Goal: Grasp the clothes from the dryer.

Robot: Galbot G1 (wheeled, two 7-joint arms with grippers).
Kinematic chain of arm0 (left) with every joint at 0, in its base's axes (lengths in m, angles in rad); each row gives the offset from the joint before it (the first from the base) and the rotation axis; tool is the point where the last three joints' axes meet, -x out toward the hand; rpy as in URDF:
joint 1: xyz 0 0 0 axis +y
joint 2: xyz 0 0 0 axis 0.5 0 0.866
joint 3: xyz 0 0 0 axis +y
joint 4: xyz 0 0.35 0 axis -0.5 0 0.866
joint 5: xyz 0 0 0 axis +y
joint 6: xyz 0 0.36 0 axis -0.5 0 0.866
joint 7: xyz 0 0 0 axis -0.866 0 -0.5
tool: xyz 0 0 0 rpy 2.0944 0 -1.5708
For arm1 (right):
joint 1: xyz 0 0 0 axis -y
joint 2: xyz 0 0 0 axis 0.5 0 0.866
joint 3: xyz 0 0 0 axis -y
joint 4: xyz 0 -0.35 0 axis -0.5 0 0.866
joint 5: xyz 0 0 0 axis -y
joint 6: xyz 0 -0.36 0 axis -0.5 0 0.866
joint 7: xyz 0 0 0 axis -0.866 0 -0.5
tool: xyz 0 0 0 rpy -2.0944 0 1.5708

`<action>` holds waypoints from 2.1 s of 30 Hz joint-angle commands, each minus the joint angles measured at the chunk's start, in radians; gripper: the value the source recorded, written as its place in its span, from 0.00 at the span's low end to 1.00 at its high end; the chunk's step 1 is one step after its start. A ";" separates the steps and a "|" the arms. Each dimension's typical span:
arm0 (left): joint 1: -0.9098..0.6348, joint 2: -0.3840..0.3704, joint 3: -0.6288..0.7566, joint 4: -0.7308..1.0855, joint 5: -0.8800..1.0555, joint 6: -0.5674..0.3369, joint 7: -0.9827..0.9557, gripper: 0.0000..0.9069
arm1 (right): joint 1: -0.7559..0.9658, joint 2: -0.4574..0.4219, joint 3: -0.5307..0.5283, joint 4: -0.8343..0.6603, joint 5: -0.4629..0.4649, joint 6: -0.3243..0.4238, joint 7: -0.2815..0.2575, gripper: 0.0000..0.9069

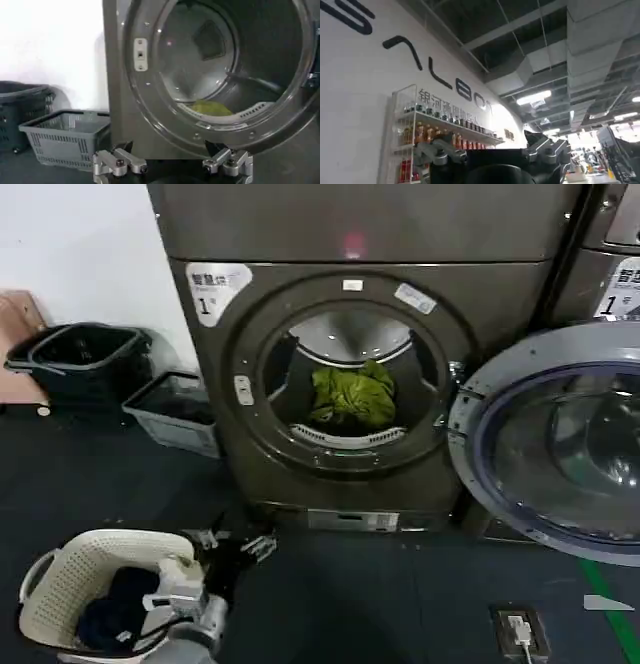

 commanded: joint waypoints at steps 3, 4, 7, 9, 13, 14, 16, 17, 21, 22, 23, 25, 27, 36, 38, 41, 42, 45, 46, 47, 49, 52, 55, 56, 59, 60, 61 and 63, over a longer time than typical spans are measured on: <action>-0.001 0.001 -0.001 0.003 0.000 0.000 0.003 1.00 | 0.001 -0.005 0.003 0.001 0.001 0.000 -0.001 1.00; -0.001 0.001 -0.002 0.003 0.000 -0.001 0.003 1.00 | 0.001 -0.006 0.003 0.000 0.001 0.000 -0.001 1.00; -0.002 0.000 0.000 0.004 0.000 0.000 0.004 1.00 | 0.003 -0.005 0.001 0.000 0.001 0.001 -0.002 1.00; -0.003 0.001 -0.001 0.006 0.000 -0.001 0.005 1.00 | 0.004 -0.005 0.000 -0.001 0.001 0.001 -0.002 1.00; -0.004 0.003 -0.002 0.009 -0.001 0.000 0.006 1.00 | 0.006 -0.007 -0.001 -0.001 0.000 0.002 -0.005 1.00; -0.003 0.002 -0.001 0.008 -0.001 0.000 0.006 1.00 | 0.009 -0.007 -0.003 0.000 0.000 0.002 -0.005 1.00; -0.002 0.003 -0.002 0.008 -0.001 0.000 0.007 1.00 | 0.014 -0.007 -0.011 0.003 0.000 0.012 -0.005 1.00; -0.001 0.003 -0.002 0.008 -0.001 0.000 0.007 1.00 | 0.014 -0.008 -0.012 0.003 -0.002 0.016 -0.008 1.00; 0.000 0.004 -0.003 0.008 -0.001 -0.001 0.007 1.00 | 0.014 -0.007 -0.011 0.004 0.010 0.042 -0.008 1.00; -0.001 0.004 -0.002 0.009 -0.001 -0.001 0.007 1.00 | 0.014 -0.007 -0.011 0.005 0.015 0.048 -0.013 1.00; 0.000 0.004 -0.002 0.008 -0.001 -0.001 0.007 1.00 | 0.013 -0.006 -0.010 0.005 0.018 0.049 -0.017 1.00; -0.001 0.003 0.001 0.007 0.000 -0.001 0.009 1.00 | 0.015 -0.003 -0.002 0.012 0.037 0.043 -0.043 1.00; 0.000 0.003 0.002 0.007 0.002 -0.001 0.011 1.00 | 0.014 -0.004 0.002 0.020 0.053 0.041 -0.043 1.00; 0.000 0.001 0.014 -0.004 0.026 -0.029 0.021 1.00 | 0.007 0.000 0.009 0.031 0.101 0.045 -0.054 1.00; 0.000 0.002 0.015 -0.003 0.028 -0.030 0.020 1.00 | 0.005 0.001 0.010 0.033 0.099 0.045 -0.061 1.00; -0.004 0.002 0.015 -0.006 0.031 -0.030 0.021 1.00 | 0.005 0.000 0.011 0.035 0.097 0.050 -0.060 1.00; -0.006 0.003 0.015 -0.006 0.031 -0.030 0.021 1.00 | 0.005 0.000 0.012 0.035 0.098 0.050 -0.059 1.00; -0.009 0.004 0.016 -0.002 0.031 -0.029 0.021 1.00 | 0.001 0.000 0.018 0.033 0.102 0.050 -0.057 1.00; -0.010 0.004 0.016 -0.001 0.031 -0.029 0.021 1.00 | -0.001 0.000 0.021 0.032 0.103 0.053 -0.052 1.00; -0.011 0.004 0.017 -0.001 0.030 -0.028 0.022 1.00 | -0.004 -0.001 0.024 0.031 0.106 0.055 -0.049 1.00; -0.012 0.004 0.019 0.000 0.030 -0.027 0.022 1.00 | -0.006 0.000 0.027 0.028 0.114 0.058 -0.042 1.00; -0.013 0.004 0.019 0.001 0.030 -0.028 0.023 1.00 | -0.009 0.000 0.034 0.028 0.145 0.058 -0.026 1.00; -0.013 0.005 0.017 0.002 0.029 -0.028 0.022 1.00 | -0.009 0.000 0.035 0.027 0.150 0.059 -0.024 1.00; -0.014 0.005 0.017 0.002 0.029 -0.027 0.023 1.00 | -0.008 0.000 0.034 0.029 0.150 0.058 -0.024 1.00; -0.015 0.005 0.017 0.001 0.029 -0.027 0.023 1.00 | -0.005 0.000 0.032 0.030 0.151 0.058 -0.026 1.00; -0.014 0.006 0.017 0.002 0.029 -0.026 0.023 1.00 | -0.004 0.000 0.033 0.030 0.152 0.057 -0.026 1.00; -0.014 0.006 0.018 0.002 0.030 -0.026 0.024 1.00 | -0.004 0.001 0.032 0.030 0.152 0.058 -0.027 1.00; -0.015 0.006 0.018 0.002 0.029 -0.026 0.024 1.00 | -0.004 0.002 0.033 0.030 0.151 0.058 -0.028 1.00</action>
